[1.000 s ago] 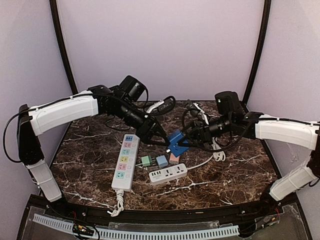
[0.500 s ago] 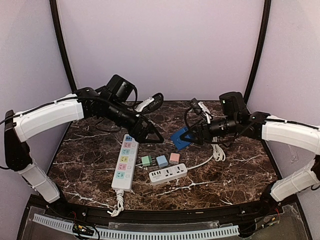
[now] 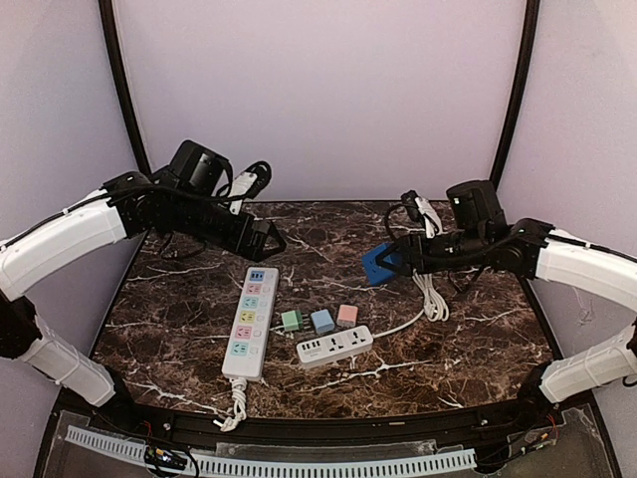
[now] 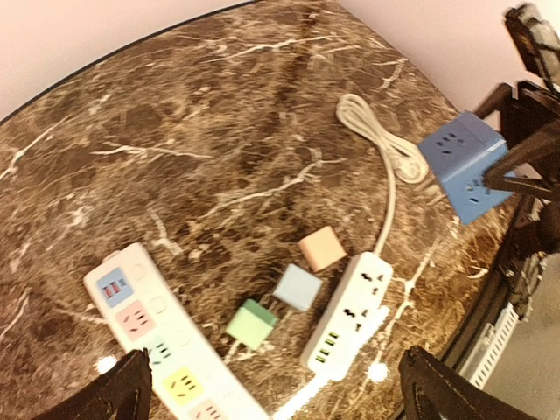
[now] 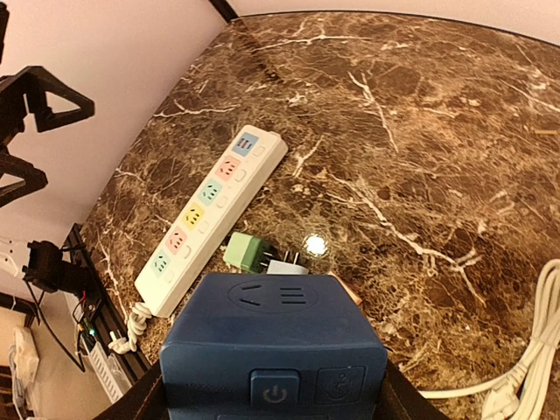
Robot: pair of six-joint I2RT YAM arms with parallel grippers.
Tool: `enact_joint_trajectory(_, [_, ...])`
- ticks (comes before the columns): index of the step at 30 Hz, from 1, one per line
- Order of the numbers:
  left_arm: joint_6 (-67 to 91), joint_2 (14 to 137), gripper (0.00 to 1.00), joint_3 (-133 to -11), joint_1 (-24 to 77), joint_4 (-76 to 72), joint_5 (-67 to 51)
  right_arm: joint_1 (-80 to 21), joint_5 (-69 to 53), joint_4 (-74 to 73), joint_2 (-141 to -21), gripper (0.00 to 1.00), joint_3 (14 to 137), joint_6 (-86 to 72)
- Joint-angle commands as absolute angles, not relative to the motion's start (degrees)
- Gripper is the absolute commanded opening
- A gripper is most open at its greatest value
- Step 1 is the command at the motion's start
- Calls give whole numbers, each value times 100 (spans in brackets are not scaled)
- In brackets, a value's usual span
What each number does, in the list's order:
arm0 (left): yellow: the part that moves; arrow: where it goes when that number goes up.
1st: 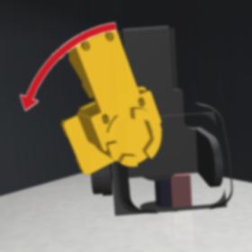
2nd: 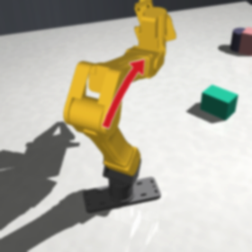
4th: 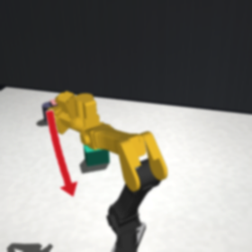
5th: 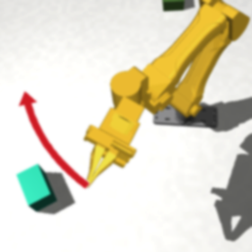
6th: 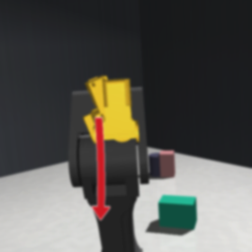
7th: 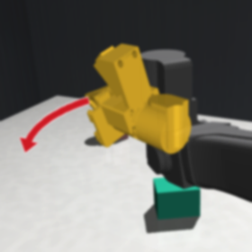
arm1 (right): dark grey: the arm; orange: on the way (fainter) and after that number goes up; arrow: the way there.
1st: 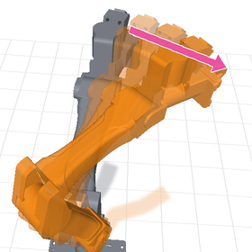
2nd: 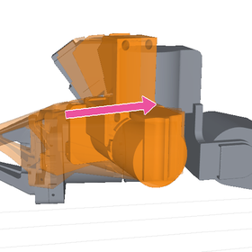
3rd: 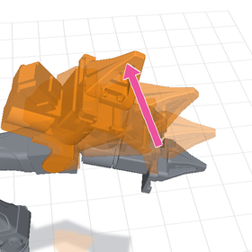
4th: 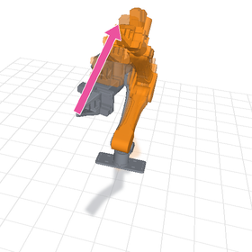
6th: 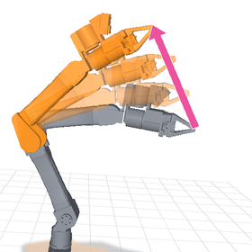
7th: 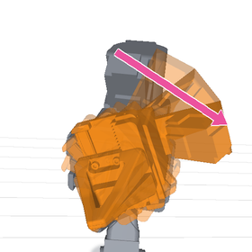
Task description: Insert the plug
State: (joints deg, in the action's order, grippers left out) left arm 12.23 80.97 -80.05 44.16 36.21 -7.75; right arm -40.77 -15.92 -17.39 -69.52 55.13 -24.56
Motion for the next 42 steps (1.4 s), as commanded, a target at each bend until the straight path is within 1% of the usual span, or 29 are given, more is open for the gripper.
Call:
enact_joint_trajectory(1, [1542,7815,99,-7812,4251,4252,668,-4203,-944,-2162,-6946,0,5928,-3009])
enact_joint_trajectory(3, [1573,7663,99,-7769,4133,4371,1079,-4266,-765,-2447,-7053,0,6087,-3255])
enact_joint_trajectory(9, [1537,7149,99,-7258,3998,4281,1184,-4734,-126,-3170,-7525,0,6714,-3931])
enact_joint_trajectory(16, [1494,6973,99,-7103,3965,4821,1518,-5345,470,-4138,-8388,0,7763,-4692])
enact_joint_trajectory(23, [1186,6563,99,-6628,3964,4817,1573,-5753,637,-5064,-9173,0,8504,-5265])
enact_joint_trajectory(27, [1133,6208,99,-6221,3963,4640,1589,-5780,542,-5296,-9441,0,8512,-5531])
enact_joint_trajectory(31, [1322,5841,99,-5922,3964,4550,1328,-5775,295,-5284,-9596,0,8372,-5781])
enact_joint_trajectory(35, [1404,5650,99,-5637,3964,4452,1073,-5786,310,-5319,-9755,0,8467,-5743])
enact_joint_trajectory(42, [1117,5146,99,-5169,3964,4200,1072,-5778,162,-5707,-10078,0,8560,-5612])
